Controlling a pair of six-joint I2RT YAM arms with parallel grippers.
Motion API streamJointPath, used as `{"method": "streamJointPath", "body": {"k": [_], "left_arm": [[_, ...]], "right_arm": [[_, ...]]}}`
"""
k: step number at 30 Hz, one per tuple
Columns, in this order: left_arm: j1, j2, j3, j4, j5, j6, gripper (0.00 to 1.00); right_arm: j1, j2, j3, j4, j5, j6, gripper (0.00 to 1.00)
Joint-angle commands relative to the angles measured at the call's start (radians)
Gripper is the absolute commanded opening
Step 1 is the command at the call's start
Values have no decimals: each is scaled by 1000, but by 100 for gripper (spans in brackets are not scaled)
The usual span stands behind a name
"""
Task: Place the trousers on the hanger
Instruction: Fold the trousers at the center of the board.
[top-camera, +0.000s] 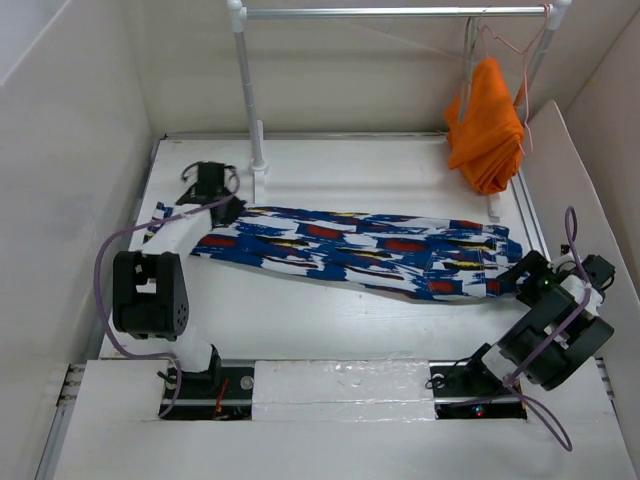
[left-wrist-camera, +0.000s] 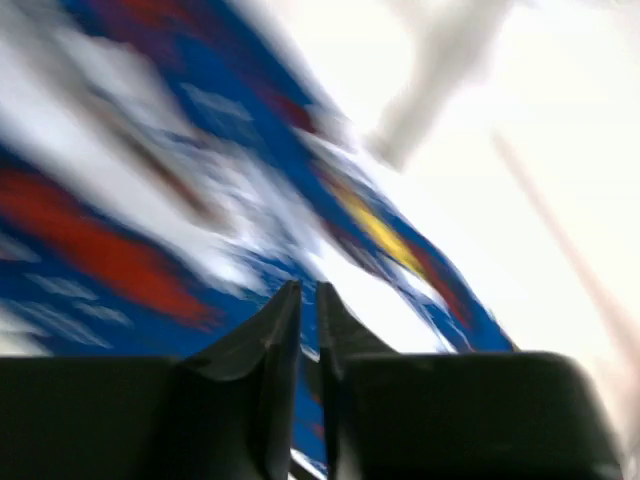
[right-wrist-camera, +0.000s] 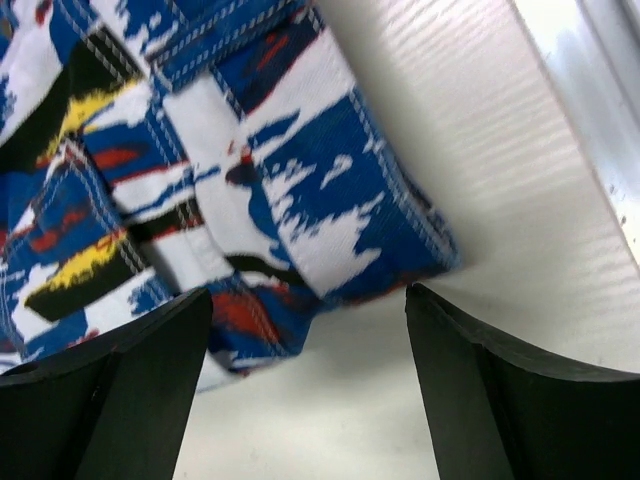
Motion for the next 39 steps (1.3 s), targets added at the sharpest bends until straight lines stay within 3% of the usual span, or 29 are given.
{"method": "streamJointPath", "body": {"k": [1,5,6,8,9,12,15,19,23,28,32,37,39], "left_arm": [[-224,-76,51,2,-26,61,1],[-438,-59,6,37,5,44,0],[-474,-52,-6,39,5,38,0],[-555,-38,-32,51,-18,29,0],[-571,-35,-46,57,-29,21,0],[-593,-24,-93,82,-15,26,0],[-602,-25,-149,123,-12,44,0],[-629,-13,-176,168,13,47,0],[-672,37,-195,212,48,38,0],[-770,105,-163,263,103,15,0],[-884,215,-68,235,129,10,0],[-1004,344,43,194,206,41,0],[-1036,378,150,150,192,70,0]], "right_arm": [[10,41,-22,166,-29,58,84],[10,151,-91,291,-102,90,77],[21,170,-107,326,-133,126,60],[21,172,-134,380,-185,134,36],[21,150,-136,374,-196,121,16],[67,-44,-116,258,-197,104,0],[169,-289,-38,129,-165,133,0],[330,-469,125,19,-63,209,0],[407,-447,348,-152,-32,145,0],[539,-442,532,-201,8,153,0],[623,-424,730,-247,89,163,0],[679,-339,950,-335,77,136,0],[728,-313,1016,-341,94,137,0]]}}
